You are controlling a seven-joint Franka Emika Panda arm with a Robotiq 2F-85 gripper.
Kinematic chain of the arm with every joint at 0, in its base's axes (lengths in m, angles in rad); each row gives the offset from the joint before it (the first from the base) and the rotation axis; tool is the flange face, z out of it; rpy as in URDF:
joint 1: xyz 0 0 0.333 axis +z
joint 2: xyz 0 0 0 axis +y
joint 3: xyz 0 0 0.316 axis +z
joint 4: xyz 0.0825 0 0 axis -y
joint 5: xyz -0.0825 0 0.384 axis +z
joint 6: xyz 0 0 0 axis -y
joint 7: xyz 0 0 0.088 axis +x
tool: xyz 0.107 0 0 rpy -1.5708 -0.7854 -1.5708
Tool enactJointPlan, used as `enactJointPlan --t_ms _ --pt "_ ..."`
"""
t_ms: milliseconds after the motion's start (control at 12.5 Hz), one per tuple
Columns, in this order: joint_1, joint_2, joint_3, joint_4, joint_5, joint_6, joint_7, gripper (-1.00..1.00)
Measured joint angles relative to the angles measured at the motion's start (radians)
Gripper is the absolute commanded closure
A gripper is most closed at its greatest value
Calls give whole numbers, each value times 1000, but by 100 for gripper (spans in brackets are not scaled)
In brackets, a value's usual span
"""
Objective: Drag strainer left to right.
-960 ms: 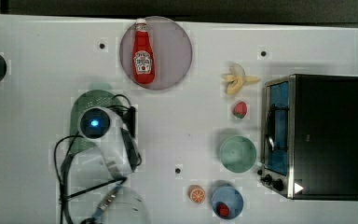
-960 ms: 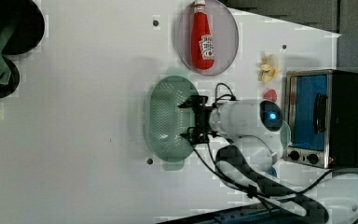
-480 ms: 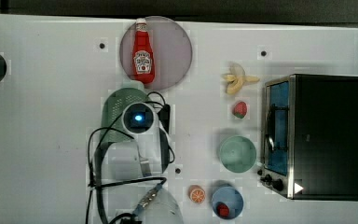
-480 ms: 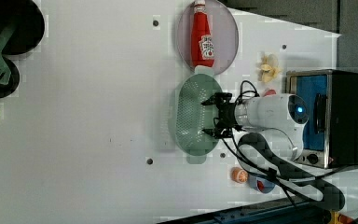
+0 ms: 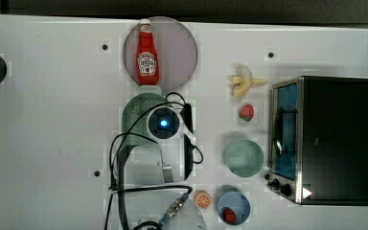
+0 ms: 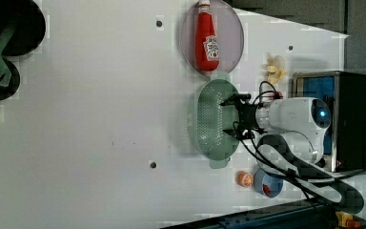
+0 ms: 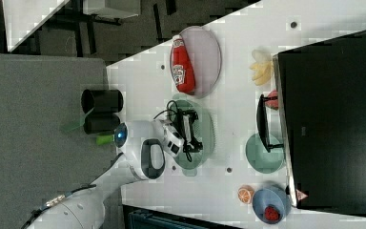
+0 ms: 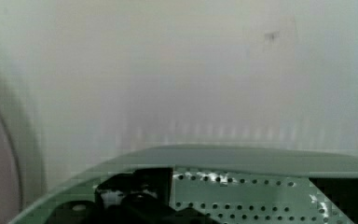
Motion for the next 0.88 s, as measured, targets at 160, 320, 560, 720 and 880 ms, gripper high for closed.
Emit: enactJointPlan --t_ms 160,320,560,720,880 --pt "-24 -1 -25 -6 13 -13 -51 -100" --pt "-18 12 -72 -10 2 -8 -90 -100" --pt "-33 14 -132 -8 16 -11 -150 -100" --pt "-59 9 -152 -8 13 -16 -211 -100" --pt "-62 5 -183 -8 28 -11 -268 -100"
